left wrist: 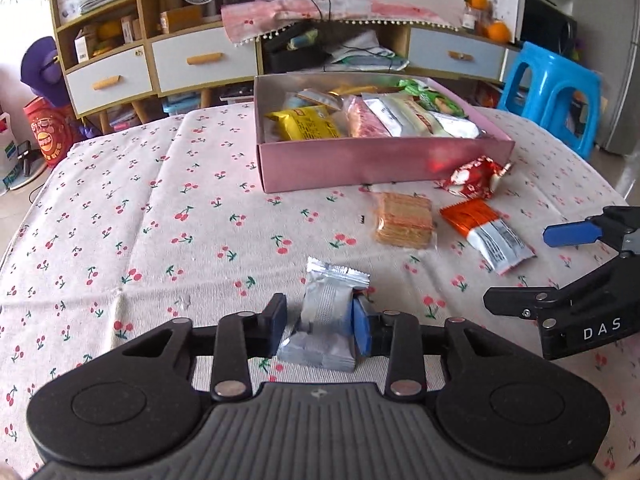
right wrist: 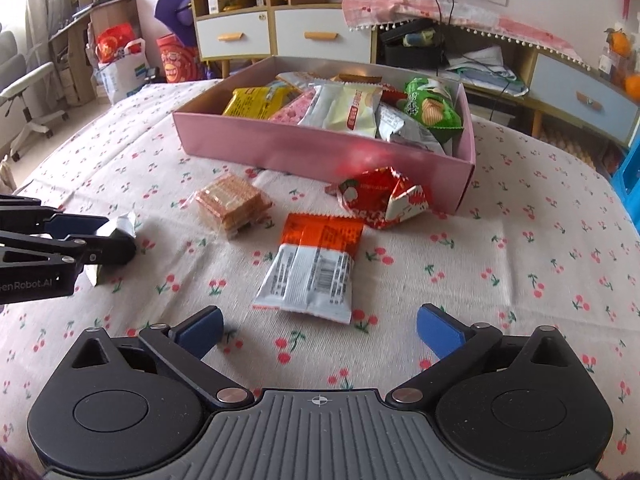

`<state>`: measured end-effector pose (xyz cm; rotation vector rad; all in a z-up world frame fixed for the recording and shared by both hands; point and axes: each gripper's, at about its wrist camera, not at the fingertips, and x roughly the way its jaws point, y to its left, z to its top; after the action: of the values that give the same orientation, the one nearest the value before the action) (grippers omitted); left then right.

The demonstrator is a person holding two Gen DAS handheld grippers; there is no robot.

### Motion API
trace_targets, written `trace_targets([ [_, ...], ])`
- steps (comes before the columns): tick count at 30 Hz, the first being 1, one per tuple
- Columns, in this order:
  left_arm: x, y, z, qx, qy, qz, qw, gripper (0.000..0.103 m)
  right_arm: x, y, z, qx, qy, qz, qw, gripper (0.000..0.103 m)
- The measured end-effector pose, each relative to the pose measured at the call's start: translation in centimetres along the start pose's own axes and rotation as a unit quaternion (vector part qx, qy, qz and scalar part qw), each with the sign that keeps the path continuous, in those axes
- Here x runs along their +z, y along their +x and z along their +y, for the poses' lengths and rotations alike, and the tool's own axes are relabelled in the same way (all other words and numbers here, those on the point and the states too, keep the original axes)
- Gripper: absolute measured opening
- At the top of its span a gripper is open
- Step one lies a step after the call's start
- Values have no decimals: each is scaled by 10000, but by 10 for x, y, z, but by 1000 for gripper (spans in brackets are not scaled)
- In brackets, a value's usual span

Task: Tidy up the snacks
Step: 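Grasp the small silver pack with the left tool, then grasp the orange-and-white pack with the right tool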

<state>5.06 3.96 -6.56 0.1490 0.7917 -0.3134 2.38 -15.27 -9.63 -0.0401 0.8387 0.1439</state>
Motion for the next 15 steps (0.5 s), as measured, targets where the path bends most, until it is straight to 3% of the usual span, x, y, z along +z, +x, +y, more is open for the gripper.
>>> trace_targets([
  [8,-5,-2,5,-204,5,40,9998,62,8,10,1,-99,69,-60,9999,103],
  [14,-4,-2,3,-197,-3,102,9998,61,16,15,1,-94,38,56,9999,103],
  [15,-3,-2,3,-179,-17,106,9998,57,16,15,1,-107,37,60,9999,103],
])
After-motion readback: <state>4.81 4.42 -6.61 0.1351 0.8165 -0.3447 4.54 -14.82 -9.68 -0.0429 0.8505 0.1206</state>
